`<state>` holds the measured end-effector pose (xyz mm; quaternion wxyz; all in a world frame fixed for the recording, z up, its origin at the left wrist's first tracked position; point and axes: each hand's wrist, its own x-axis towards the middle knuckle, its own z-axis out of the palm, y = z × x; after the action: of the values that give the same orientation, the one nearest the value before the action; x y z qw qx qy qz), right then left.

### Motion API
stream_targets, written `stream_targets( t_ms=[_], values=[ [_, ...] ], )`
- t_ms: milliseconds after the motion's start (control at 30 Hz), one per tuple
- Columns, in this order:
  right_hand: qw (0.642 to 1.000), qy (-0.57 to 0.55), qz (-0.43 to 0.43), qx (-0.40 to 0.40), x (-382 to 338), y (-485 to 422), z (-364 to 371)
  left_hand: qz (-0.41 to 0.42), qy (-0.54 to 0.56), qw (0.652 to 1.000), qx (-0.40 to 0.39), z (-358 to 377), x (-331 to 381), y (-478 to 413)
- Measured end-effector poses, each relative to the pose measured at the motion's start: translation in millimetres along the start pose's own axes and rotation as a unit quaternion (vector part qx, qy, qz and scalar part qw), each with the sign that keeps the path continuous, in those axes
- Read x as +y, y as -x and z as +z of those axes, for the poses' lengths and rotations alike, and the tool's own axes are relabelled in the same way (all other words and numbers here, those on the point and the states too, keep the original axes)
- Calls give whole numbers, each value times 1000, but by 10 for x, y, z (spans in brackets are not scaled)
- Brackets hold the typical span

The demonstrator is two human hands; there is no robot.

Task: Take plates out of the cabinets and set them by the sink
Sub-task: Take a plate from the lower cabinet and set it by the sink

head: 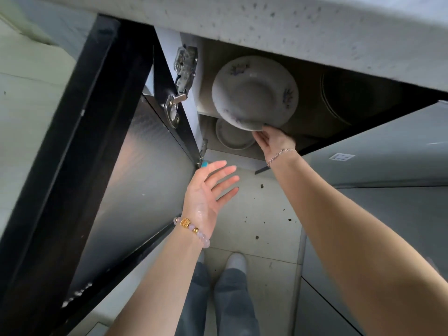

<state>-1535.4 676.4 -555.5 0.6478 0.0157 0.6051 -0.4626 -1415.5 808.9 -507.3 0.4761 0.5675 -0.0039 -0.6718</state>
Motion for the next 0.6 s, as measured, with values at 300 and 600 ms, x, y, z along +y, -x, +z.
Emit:
stream_targets(
  t_ms=[300, 600],
  values=[
    [998, 15, 41, 38, 222, 1144, -487, -11, -9, 1000, 7, 23, 171, 932],
    [999, 36, 26, 30, 143, 2586, -916, 10, -33, 999, -39, 91, 526, 2068]
  ],
)
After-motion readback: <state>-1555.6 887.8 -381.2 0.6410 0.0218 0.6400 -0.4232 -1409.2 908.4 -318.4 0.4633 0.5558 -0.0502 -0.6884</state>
